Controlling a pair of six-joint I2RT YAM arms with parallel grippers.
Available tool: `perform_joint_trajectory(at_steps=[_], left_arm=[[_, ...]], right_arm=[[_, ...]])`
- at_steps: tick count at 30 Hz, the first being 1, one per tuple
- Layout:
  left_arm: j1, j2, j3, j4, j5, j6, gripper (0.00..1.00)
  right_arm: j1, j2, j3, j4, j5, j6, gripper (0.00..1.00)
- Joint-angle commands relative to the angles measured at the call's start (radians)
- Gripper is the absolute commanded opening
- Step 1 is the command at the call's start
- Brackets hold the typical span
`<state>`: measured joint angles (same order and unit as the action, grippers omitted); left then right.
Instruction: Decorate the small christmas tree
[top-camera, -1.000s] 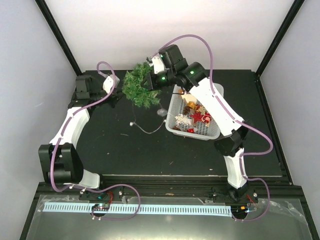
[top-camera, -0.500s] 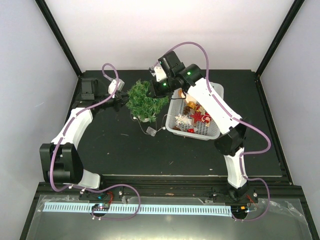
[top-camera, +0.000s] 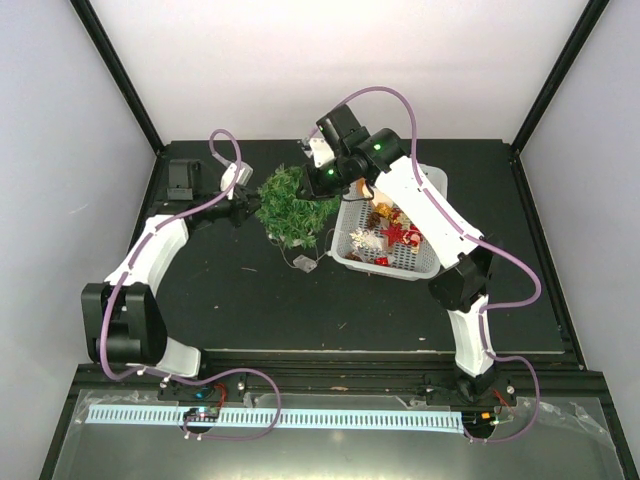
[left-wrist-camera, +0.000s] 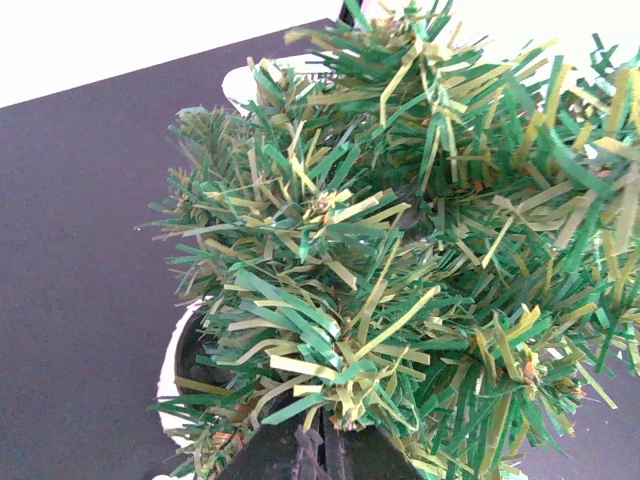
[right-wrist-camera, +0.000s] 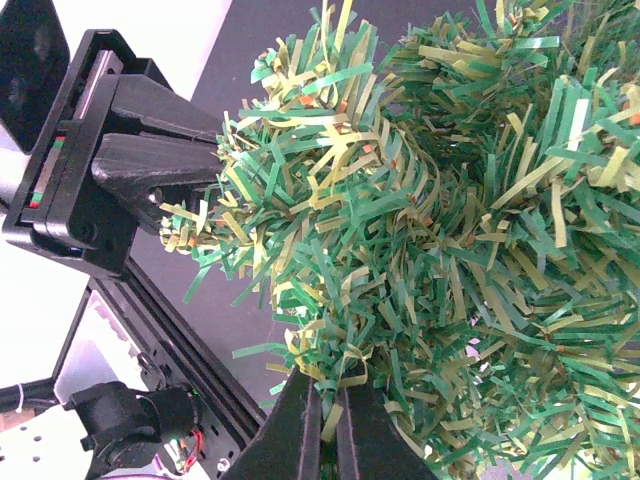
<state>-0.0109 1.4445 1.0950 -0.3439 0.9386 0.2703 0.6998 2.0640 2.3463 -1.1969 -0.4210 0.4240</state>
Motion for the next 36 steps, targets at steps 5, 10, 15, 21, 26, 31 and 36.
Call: perform_joint_trajectory(at_steps=[5,10,15,21,26,31,36], left_arm=[[-0.014,0.066,0.066,0.016,0.007,-0.015,0.02],[-0.014,0.108,0.097,0.028,0.001,-0.029,0.02],[-0.013,0.149,0.126,0.039,-0.006,-0.046,0.02],[-0.014,0.18,0.166,0.061,-0.013,-0.076,0.03],[-0.013,0.199,0.194,0.074,-0.02,-0.092,0.05],[-0.012,0.212,0.215,0.074,-0.029,-0.097,0.12],[-0.008,0.216,0.228,0.07,-0.041,-0.095,0.17]], right_arm=[[-0.013,0.03,0.034,0.047,0.003,-0.013,0.06],[-0.022,0.05,0.045,0.055,-0.007,-0.009,0.1],[-0.032,0.067,0.055,0.07,-0.012,0.0,0.21],[-0.051,0.072,0.056,0.104,-0.01,0.014,0.33],[-0.06,0.064,0.052,0.111,0.008,0.011,0.47],[-0.071,0.022,0.024,0.132,0.051,0.012,0.53],[-0.083,-0.046,-0.035,0.173,0.102,0.011,0.63]])
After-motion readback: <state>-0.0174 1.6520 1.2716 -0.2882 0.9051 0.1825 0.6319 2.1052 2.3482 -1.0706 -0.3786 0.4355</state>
